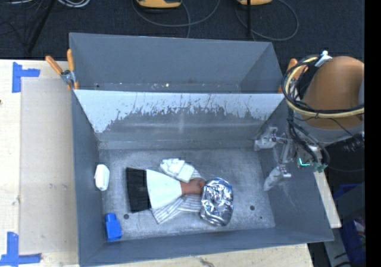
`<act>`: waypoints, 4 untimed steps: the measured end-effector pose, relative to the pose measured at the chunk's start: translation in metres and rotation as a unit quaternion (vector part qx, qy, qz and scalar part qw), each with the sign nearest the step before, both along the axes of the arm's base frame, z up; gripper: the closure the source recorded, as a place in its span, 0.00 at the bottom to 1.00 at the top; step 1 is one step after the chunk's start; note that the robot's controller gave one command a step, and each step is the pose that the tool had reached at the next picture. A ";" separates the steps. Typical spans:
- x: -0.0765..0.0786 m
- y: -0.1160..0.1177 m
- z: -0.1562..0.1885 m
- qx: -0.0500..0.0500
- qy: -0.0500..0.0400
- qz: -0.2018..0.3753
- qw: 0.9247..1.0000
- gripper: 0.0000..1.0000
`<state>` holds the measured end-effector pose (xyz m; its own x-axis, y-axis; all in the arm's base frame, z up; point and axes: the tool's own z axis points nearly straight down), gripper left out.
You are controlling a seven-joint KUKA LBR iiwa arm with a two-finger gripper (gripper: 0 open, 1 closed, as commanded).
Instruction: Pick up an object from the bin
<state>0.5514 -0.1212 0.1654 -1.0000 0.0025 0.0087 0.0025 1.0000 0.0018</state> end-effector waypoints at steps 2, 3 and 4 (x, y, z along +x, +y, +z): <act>0.010 0.013 -0.031 -0.002 -0.008 0.020 1.000 0.00; 0.030 0.059 -0.084 0.000 -0.003 0.039 0.999 1.00; 0.031 0.059 -0.085 -0.001 -0.004 0.040 0.999 0.00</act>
Offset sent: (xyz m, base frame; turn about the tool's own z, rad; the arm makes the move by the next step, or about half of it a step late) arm 0.0173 0.0392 -0.0954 -0.1100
